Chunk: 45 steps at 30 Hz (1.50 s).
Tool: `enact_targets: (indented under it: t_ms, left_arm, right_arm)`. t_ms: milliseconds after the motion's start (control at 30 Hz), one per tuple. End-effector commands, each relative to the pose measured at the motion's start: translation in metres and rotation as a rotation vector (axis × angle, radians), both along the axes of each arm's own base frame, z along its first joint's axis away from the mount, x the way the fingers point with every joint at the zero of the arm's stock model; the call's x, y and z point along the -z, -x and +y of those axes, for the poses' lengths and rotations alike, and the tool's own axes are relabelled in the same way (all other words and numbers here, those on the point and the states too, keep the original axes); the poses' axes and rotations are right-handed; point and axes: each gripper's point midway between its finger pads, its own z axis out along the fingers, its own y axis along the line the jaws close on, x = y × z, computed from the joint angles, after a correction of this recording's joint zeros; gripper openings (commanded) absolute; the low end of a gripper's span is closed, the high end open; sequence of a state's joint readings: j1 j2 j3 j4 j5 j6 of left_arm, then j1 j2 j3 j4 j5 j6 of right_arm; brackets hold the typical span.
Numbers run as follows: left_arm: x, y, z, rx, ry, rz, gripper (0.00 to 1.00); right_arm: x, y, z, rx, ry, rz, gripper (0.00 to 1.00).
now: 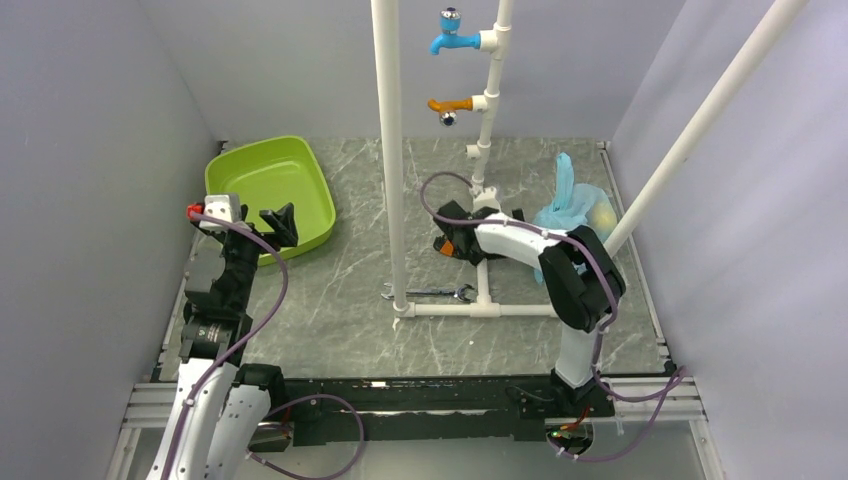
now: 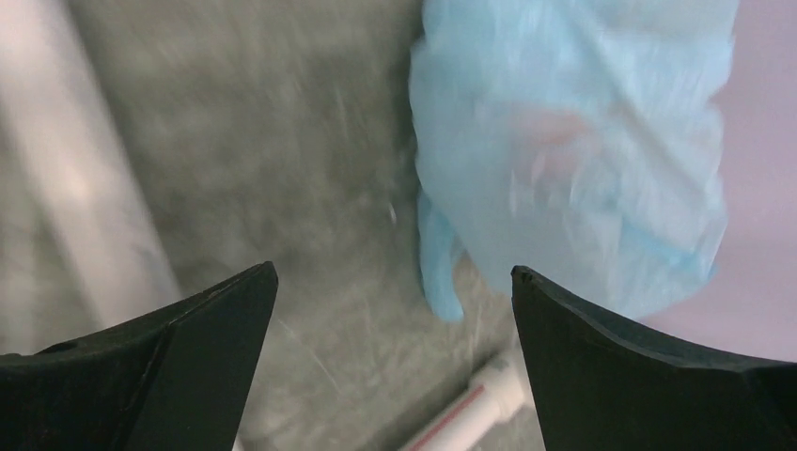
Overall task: Take the fake fruits out of the plastic bag
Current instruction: Pick up the plastic bag at the center of the board.
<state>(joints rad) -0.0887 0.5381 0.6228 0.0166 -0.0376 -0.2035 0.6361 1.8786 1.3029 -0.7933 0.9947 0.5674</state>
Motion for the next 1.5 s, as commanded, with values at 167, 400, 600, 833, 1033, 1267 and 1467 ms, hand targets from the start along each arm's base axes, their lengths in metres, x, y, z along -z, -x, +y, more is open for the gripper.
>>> enact_targets:
  t_ms: [167,400,600,833,1033,1267,1467]
  left_arm:
    - [-0.017,0.001,-0.006,0.031,-0.001,-0.039,0.99]
    - [-0.017,0.002,-0.006,0.031,-0.006,-0.040,0.99]
    - [-0.016,0.001,-0.006,0.031,-0.007,-0.034,0.99]
    - [-0.015,-0.001,-0.006,0.031,-0.006,-0.028,0.99]
    - [-0.013,-0.002,-0.006,0.031,-0.008,-0.023,0.99]
    - [-0.012,-0.002,-0.009,0.046,-0.008,-0.019,0.99]
    - [-0.011,-0.003,-0.010,0.054,-0.011,-0.013,0.99]
  right_arm:
    - [0.016,0.053,-0.042,0.174,-0.199,-0.087,0.38]
    - [0.042,0.054,-0.054,0.264,-0.432,-0.052,0.48]
    - [0.050,0.052,-0.064,0.299,-0.515,-0.075,0.50]
    - [0.067,0.048,-0.076,0.328,-0.486,-0.067,0.46]
    - [0.065,0.039,-0.076,0.310,-0.473,-0.068,0.25]
    - [0.032,0.023,-0.041,0.120,-0.599,-0.093,0.00]
    - [-0.029,0.015,0.009,-0.150,-0.789,-0.126,0.00]
